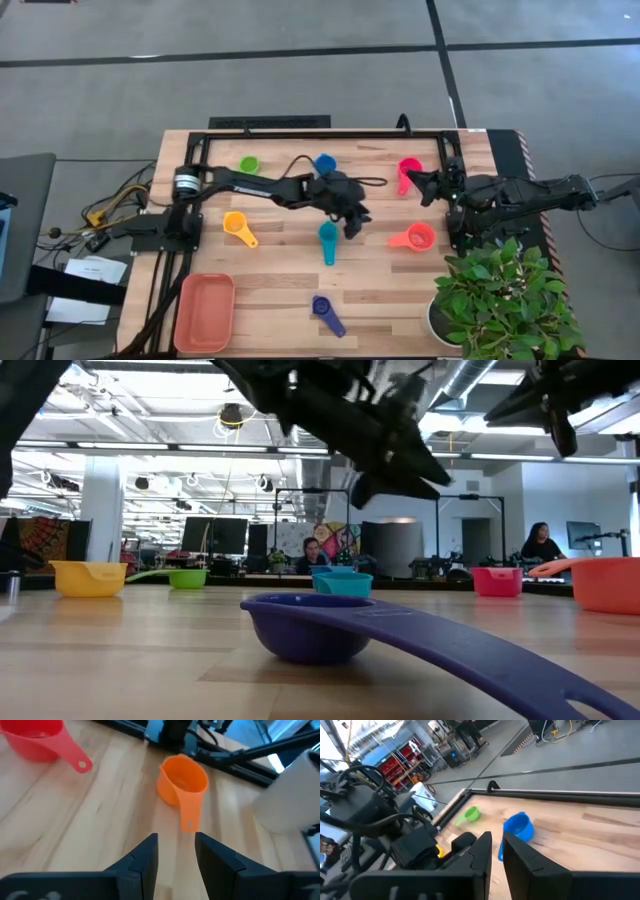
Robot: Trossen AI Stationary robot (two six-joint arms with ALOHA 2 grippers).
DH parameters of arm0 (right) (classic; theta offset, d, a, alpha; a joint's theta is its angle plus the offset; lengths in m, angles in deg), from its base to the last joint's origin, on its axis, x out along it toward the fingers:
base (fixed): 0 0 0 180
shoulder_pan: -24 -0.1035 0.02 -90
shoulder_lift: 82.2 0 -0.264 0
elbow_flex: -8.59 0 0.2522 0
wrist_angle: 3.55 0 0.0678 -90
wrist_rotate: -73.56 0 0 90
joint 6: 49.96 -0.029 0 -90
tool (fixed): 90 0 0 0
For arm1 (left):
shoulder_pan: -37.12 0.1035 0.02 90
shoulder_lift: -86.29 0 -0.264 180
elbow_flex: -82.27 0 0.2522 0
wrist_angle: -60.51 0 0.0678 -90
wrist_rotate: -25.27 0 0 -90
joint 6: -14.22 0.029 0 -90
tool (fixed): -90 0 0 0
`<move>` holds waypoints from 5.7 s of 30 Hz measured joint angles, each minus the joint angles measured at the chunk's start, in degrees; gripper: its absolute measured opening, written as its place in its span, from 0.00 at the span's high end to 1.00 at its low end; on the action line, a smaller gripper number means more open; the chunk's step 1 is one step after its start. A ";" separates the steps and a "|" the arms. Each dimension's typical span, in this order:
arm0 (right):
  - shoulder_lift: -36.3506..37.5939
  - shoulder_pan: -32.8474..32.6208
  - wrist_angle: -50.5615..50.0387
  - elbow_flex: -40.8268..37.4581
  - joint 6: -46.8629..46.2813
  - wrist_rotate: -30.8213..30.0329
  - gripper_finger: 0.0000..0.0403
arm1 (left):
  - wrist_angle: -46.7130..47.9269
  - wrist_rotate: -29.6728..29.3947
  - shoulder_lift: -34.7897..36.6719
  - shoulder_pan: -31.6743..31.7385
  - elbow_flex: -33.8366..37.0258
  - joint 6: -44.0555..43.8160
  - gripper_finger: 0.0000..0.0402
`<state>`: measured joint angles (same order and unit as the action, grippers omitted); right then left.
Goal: Nest measuring cups in basket
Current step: Stack the pink measuring cup on top of the orange measuring cup
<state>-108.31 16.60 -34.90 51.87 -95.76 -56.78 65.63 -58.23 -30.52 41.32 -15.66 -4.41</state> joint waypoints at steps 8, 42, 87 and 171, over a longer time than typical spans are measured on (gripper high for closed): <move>-0.02 0.11 -3.42 0.00 -0.74 -0.13 0.77 | -2.74 -2.88 -12.59 -0.38 -16.07 -1.12 0.71; -0.02 6.82 -16.67 0.00 -9.84 -3.10 0.54 | 3.71 -5.23 -26.80 13.87 -37.08 -13.88 0.65; -0.13 6.80 -16.49 0.00 -16.31 0.07 0.50 | -3.65 -6.73 -37.12 7.76 -39.35 -15.60 0.52; -0.02 4.07 -13.03 0.00 -15.67 -0.15 0.67 | 8.10 37.25 -27.41 0.57 -39.27 -16.43 1.00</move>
<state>-108.33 20.67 -47.93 51.87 -111.43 -56.92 73.74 -20.97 -57.93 41.89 -54.93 -20.84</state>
